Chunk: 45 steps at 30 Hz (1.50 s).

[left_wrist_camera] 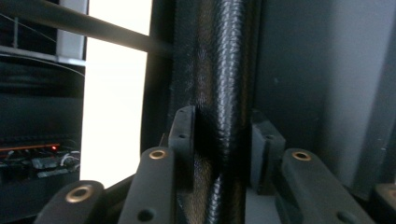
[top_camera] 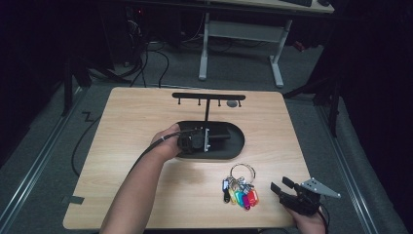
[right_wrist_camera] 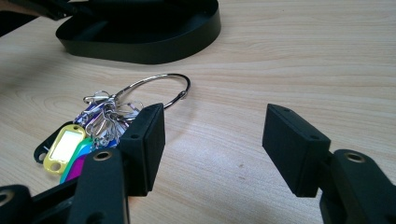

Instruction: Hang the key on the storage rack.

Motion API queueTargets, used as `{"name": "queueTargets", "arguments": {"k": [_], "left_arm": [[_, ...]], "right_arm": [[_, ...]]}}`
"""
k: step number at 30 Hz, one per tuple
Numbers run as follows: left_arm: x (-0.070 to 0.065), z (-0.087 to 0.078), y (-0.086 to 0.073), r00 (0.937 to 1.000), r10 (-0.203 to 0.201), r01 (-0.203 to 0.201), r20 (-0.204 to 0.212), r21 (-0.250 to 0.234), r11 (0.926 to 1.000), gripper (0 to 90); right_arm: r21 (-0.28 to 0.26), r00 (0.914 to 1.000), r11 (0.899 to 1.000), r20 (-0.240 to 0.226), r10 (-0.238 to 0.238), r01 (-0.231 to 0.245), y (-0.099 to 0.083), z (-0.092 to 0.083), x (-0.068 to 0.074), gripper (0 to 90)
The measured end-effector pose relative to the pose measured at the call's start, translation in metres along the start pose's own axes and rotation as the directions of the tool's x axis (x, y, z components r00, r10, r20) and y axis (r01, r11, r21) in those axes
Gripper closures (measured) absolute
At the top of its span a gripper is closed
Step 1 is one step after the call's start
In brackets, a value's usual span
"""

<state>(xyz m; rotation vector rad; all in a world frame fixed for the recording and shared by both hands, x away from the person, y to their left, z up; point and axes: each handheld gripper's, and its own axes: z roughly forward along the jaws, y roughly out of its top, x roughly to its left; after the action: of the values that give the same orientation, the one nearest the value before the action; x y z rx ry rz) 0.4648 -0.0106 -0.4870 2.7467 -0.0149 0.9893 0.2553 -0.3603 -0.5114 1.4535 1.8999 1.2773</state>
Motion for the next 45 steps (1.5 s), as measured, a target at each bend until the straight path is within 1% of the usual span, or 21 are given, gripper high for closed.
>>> {"name": "queueTargets", "arguments": {"k": [3,8,10,12,13,19,22,23,24,26,30,32,33,34,36,37,39,40,42,44,45], "left_arm": [[-0.001,0.000,0.001,0.9982,-0.046,0.046,0.037,0.016,0.9988,61.6],[-0.008,-0.006,-0.002,0.9958,-0.068,0.067,0.060,0.020,0.9976,55.1],[-0.010,-0.010,-0.004,0.9941,-0.084,0.084,0.068,0.007,0.9965,56.1],[-0.010,-0.016,-0.007,0.9922,-0.111,0.112,0.056,-0.013,0.9936,57.9],[-0.009,-0.021,-0.008,0.9895,-0.135,0.136,0.052,-0.018,0.9906,57.6],[-0.010,-0.048,-0.015,0.9775,-0.204,0.208,0.054,-0.086,0.9743,57.9],[-0.013,-0.059,-0.020,0.9683,-0.240,0.247,0.068,-0.105,0.9634,57.7],[-0.016,-0.061,-0.022,0.9636,-0.259,0.265,0.068,-0.111,0.9578,57.5],[-0.017,-0.062,-0.023,0.9614,-0.265,0.271,0.074,-0.102,0.9570,56.8],[-0.022,-0.064,-0.026,0.9529,-0.291,0.299,0.085,-0.111,0.9476,56.3],[-0.032,-0.065,-0.035,0.9280,-0.356,0.369,0.110,-0.135,0.9197,55.8],[-0.037,-0.066,-0.041,0.9112,-0.393,0.408,0.123,-0.141,0.9020,55.2],[-0.039,-0.066,-0.046,0.9005,-0.414,0.431,0.134,-0.148,0.8902,55.0],[-0.041,-0.067,-0.048,0.8957,-0.423,0.441,0.138,-0.152,0.8847,54.9],[-0.046,-0.068,-0.056,0.8749,-0.459,0.480,0.155,-0.155,0.8633,54.8],[-0.049,-0.068,-0.062,0.8591,-0.483,0.507,0.169,-0.151,0.8486,54.8],[-0.054,-0.070,-0.069,0.8403,-0.510,0.537,0.185,-0.157,0.8286,54.8],[-0.057,-0.071,-0.072,0.8356,-0.516,0.544,0.189,-0.155,0.8245,54.4],[-0.064,-0.073,-0.080,0.8210,-0.533,0.566,0.203,-0.162,0.8087,54.0],[-0.071,-0.074,-0.086,0.8112,-0.546,0.579,0.209,-0.161,0.7990,53.5],[-0.076,-0.074,-0.090,0.8034,-0.555,0.590,0.216,-0.160,0.7916,53.1]], "right_arm": [[0.002,1.0000,1.000,-0.001,0.008,-0.008,0.000,0.000,0.000,39.7],[0.004,1.0000,1.000,-0.004,-0.003,0.003,0.001,0.001,0.000,39.6],[0.003,1.0000,1.000,-0.003,-0.003,0.003,0.001,0.001,0.000,39.5],[0.006,1.0000,1.000,-0.004,0.001,-0.001,0.001,0.001,0.002,39.5],[0.007,1.0000,1.000,-0.004,0.000,0.000,0.001,0.001,0.002,39.5],[0.014,1.0000,1.000,-0.001,-0.005,0.005,0.000,0.002,0.003,39.5],[0.022,0.9999,1.000,-0.002,-0.012,0.012,0.000,0.003,0.004,39.5],[0.024,0.9999,1.000,-0.002,-0.016,0.016,0.001,0.004,0.005,39.4],[0.026,0.9997,0.999,0.001,-0.022,0.022,0.001,0.005,0.005,39.4],[0.027,0.9998,0.999,0.000,-0.021,0.021,0.002,0.006,0.004,39.4],[0.035,0.9998,0.999,-0.003,-0.022,0.022,0.001,0.009,0.005,39.3],[0.039,0.9995,0.999,-0.005,-0.030,0.030,0.001,0.009,0.006,39.4],[0.040,0.9996,0.999,-0.005,-0.028,0.029,0.000,0.009,0.006,39.4],[0.043,0.9996,0.999,-0.007,-0.027,0.027,0.000,0.009,0.007,39.4],[0.045,0.9996,0.999,-0.008,-0.027,0.027,0.000,0.009,0.007,39.4],[0.046,0.9996,0.999,-0.008,-0.026,0.026,0.000,0.010,0.007,39.4],[0.048,0.9996,0.999,-0.009,-0.025,0.026,0.000,0.010,0.008,39.4],[0.048,0.9996,0.998,-0.009,-0.027,0.027,0.000,0.010,0.009,39.4],[0.050,0.9994,0.998,-0.011,-0.032,0.032,0.000,0.012,0.009,39.4],[0.054,0.9994,0.998,-0.013,-0.032,0.033,0.001,0.013,0.010,39.4],[0.055,0.9994,0.998,-0.014,-0.033,0.034,0.000,0.013,0.010,39.4]]}}
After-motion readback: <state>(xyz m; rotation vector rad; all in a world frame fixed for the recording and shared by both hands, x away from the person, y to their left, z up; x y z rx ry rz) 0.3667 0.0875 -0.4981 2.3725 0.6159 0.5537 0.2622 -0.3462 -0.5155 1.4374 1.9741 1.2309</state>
